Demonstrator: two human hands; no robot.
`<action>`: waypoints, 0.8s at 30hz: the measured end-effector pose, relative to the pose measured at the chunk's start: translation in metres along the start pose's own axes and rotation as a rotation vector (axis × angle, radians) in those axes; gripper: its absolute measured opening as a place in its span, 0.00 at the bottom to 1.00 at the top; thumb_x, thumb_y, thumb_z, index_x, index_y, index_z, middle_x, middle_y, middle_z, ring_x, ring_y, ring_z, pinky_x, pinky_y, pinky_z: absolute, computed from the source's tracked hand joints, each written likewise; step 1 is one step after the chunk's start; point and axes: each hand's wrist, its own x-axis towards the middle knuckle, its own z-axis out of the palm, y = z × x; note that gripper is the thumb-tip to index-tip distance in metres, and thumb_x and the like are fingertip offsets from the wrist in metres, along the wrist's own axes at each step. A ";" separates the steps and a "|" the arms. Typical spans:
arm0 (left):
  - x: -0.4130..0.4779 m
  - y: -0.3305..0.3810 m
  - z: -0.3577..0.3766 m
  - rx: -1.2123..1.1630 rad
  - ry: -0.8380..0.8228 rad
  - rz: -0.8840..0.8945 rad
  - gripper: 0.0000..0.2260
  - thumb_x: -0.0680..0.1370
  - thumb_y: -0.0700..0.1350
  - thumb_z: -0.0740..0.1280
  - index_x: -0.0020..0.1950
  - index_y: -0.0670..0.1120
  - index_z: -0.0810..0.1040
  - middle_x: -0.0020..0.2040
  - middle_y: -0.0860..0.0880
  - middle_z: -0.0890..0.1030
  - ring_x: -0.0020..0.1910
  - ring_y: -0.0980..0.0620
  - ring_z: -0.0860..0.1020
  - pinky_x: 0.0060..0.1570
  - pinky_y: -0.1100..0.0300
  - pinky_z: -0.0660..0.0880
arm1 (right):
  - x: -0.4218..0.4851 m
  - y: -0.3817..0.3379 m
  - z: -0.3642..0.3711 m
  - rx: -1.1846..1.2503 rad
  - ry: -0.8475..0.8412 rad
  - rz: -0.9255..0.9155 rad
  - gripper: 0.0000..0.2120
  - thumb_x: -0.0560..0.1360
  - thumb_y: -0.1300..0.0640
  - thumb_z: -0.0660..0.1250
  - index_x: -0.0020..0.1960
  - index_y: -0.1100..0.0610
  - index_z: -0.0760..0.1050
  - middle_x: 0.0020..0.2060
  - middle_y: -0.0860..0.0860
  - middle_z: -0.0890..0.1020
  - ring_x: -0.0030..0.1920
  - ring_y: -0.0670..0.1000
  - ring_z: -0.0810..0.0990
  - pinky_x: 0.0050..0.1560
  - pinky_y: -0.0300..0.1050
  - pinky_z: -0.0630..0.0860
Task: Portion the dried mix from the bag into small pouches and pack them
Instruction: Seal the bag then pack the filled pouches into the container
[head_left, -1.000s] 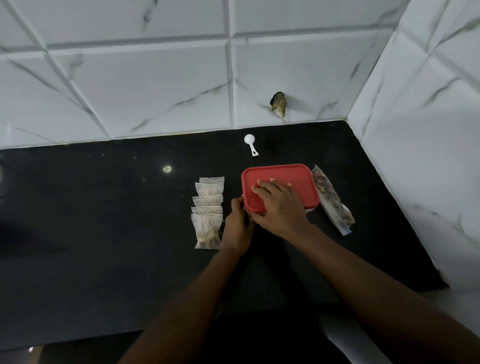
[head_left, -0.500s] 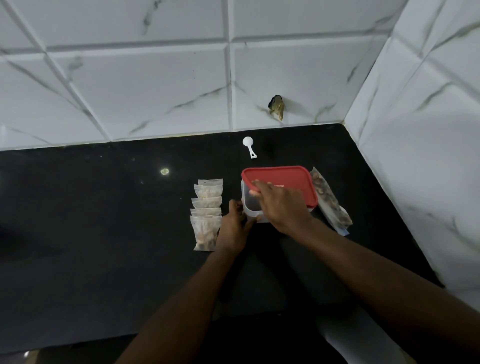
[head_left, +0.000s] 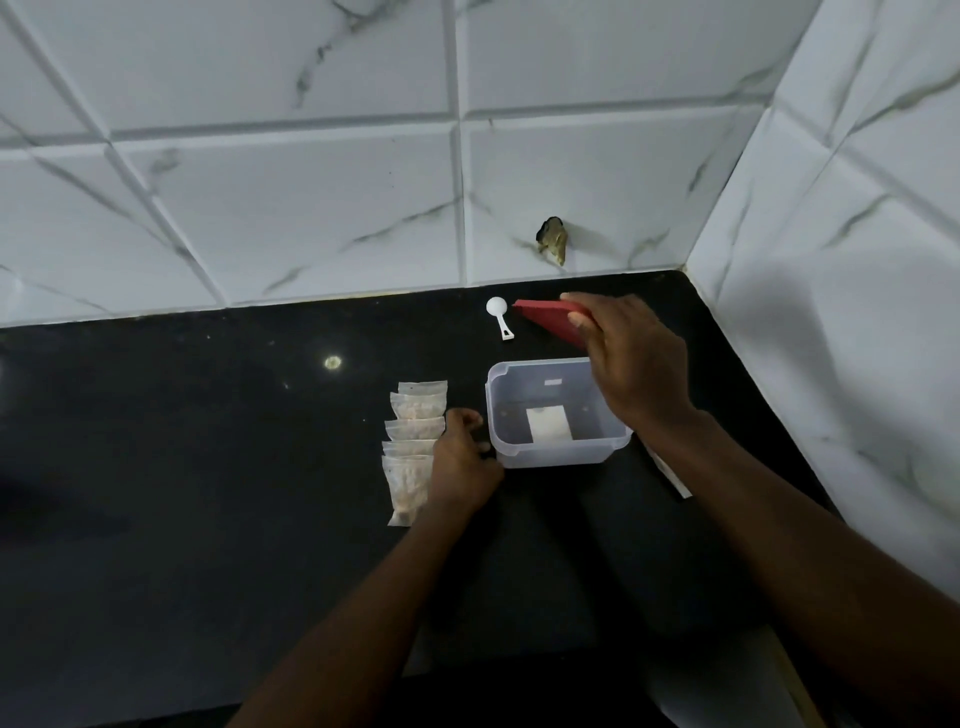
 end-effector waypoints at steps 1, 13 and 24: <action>0.004 0.009 -0.003 -0.030 0.043 -0.006 0.21 0.73 0.34 0.75 0.61 0.46 0.72 0.53 0.52 0.81 0.50 0.56 0.81 0.44 0.65 0.80 | 0.002 0.001 -0.003 0.007 0.035 0.016 0.14 0.84 0.52 0.61 0.66 0.55 0.78 0.54 0.52 0.85 0.53 0.51 0.81 0.47 0.45 0.79; 0.057 0.105 -0.015 -0.341 -0.031 -0.082 0.07 0.79 0.47 0.69 0.52 0.44 0.81 0.50 0.46 0.85 0.51 0.45 0.83 0.58 0.46 0.80 | 0.041 0.015 0.010 0.585 0.279 0.865 0.14 0.83 0.53 0.60 0.60 0.59 0.80 0.48 0.50 0.82 0.47 0.47 0.78 0.50 0.40 0.74; 0.087 0.103 -0.019 -0.439 0.048 -0.216 0.10 0.83 0.36 0.61 0.61 0.43 0.76 0.54 0.43 0.82 0.50 0.46 0.81 0.37 0.58 0.79 | 0.028 0.042 0.047 1.151 0.203 1.432 0.10 0.83 0.58 0.61 0.61 0.55 0.77 0.52 0.57 0.83 0.51 0.57 0.84 0.50 0.55 0.84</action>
